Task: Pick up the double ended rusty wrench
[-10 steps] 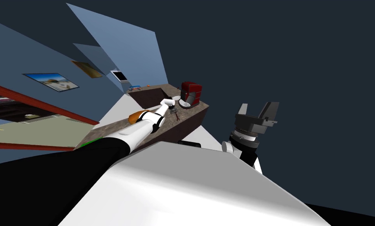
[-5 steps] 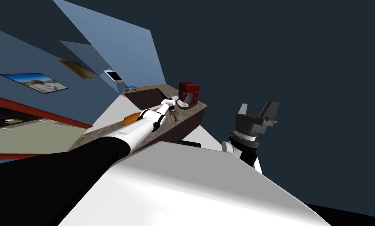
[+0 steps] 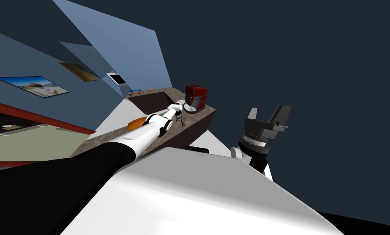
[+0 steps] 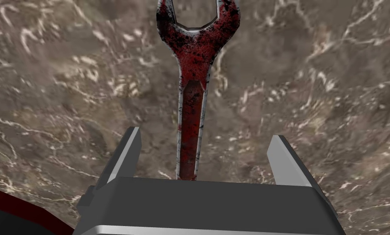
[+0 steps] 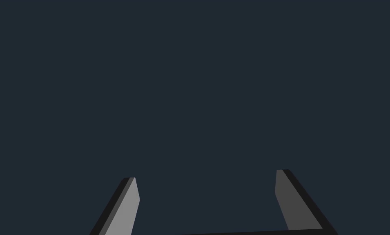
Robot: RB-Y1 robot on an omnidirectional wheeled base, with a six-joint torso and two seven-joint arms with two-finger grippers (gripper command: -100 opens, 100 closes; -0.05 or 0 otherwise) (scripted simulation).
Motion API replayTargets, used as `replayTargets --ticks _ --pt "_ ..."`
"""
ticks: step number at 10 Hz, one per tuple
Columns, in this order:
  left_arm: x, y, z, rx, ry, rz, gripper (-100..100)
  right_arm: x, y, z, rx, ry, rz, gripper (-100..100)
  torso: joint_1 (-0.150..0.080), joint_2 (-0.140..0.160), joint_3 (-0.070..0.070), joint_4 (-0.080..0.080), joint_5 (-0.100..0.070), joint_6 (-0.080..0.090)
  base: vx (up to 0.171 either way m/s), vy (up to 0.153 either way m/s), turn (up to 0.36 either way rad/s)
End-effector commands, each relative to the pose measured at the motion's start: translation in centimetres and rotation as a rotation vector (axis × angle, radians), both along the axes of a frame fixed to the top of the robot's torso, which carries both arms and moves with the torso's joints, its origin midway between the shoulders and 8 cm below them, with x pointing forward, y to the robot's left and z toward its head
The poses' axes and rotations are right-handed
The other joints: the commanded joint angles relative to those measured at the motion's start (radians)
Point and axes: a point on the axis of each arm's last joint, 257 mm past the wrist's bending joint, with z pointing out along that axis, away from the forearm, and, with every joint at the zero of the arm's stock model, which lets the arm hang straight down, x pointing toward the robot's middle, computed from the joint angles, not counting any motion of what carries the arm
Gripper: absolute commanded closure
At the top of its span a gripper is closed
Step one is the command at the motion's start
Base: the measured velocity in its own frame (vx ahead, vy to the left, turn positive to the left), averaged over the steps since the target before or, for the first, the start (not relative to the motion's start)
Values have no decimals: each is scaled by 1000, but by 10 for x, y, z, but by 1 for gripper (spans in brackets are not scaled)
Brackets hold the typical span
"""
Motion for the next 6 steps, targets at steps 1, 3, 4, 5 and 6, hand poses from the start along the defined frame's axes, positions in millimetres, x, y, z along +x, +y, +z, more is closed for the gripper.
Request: replayTargets --ticks 1,3,4,5,6 --pt "0 0 0 0 0 0 0 0 0 0 0 0 0 0 0 0 0 0 0 0 0 0 0" --pt "-6 26 -6 -3 2 9 -100 0 0 0 0 0 0 0 -4 -1 -1 0 -1 0 24 -97 -43" --pt "-9 38 -9 -4 2 13 -100 0 0 0 0 0 0 0 -7 -2 -1 0 -2 0 26 -83 -21" --pt "-9 38 -9 -4 2 13 -100 0 0 0 0 0 0 0 -6 -2 -1 0 -1 0 10 -49 -15" --pt "-17 64 -15 -5 3 21 -100 0 0 0 0 0 0 0 -4 -1 -1 0 -1 0 21 -97 -71"
